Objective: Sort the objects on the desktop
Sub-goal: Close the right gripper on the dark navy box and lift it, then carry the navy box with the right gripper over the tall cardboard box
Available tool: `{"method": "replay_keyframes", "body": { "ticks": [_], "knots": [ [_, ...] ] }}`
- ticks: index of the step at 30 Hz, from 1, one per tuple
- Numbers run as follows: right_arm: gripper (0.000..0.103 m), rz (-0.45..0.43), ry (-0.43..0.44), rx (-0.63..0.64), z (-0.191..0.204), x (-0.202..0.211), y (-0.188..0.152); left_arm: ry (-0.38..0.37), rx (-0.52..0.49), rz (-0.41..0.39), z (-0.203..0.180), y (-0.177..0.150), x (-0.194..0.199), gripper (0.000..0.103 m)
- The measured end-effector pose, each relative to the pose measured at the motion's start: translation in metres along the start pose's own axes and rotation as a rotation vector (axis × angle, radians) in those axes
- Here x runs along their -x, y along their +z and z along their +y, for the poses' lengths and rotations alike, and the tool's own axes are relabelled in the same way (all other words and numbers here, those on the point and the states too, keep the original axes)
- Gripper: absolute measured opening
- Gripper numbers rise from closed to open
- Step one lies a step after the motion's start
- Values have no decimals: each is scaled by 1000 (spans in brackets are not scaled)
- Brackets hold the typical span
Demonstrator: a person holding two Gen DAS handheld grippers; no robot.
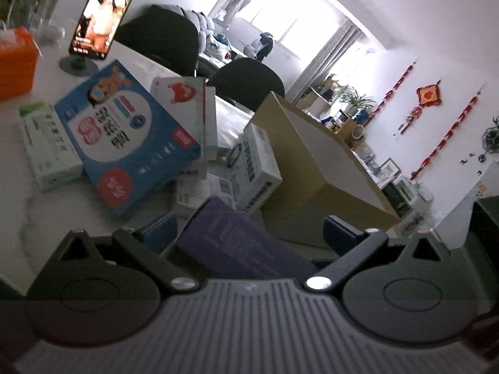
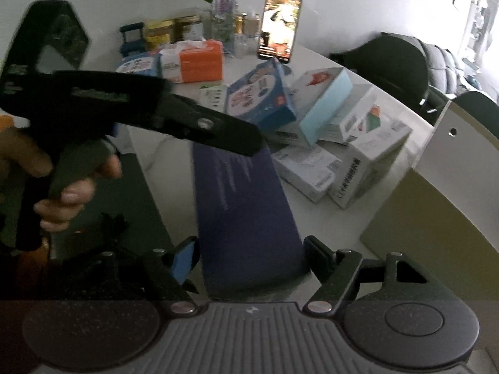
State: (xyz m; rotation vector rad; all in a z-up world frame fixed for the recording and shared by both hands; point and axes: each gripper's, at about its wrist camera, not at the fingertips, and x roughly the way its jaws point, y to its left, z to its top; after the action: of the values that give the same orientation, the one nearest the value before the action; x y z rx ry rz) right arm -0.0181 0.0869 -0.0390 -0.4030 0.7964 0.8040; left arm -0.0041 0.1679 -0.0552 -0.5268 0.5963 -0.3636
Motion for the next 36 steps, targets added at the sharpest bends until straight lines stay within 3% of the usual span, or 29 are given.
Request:
{"method": "replay_keyframes", "body": {
  "ticks": [10,16,22,27,36],
  "knots": [
    [76,16,-16,101,9,-11,23,30,15,-28,-1,6,9,102],
    [75,85,-14,176,17,-31,32,138,47,-66,9,12,22,103],
    [75,165,-27,205,21,-47,36,191,75,-69,19,15,26,103],
    [75,209,-5,205,17,-57,40,288,19,-77,15,17,24,103],
    [70,219,20,170,13,-57,39,339,21,-74,20,19,26,103]
  ]
}}
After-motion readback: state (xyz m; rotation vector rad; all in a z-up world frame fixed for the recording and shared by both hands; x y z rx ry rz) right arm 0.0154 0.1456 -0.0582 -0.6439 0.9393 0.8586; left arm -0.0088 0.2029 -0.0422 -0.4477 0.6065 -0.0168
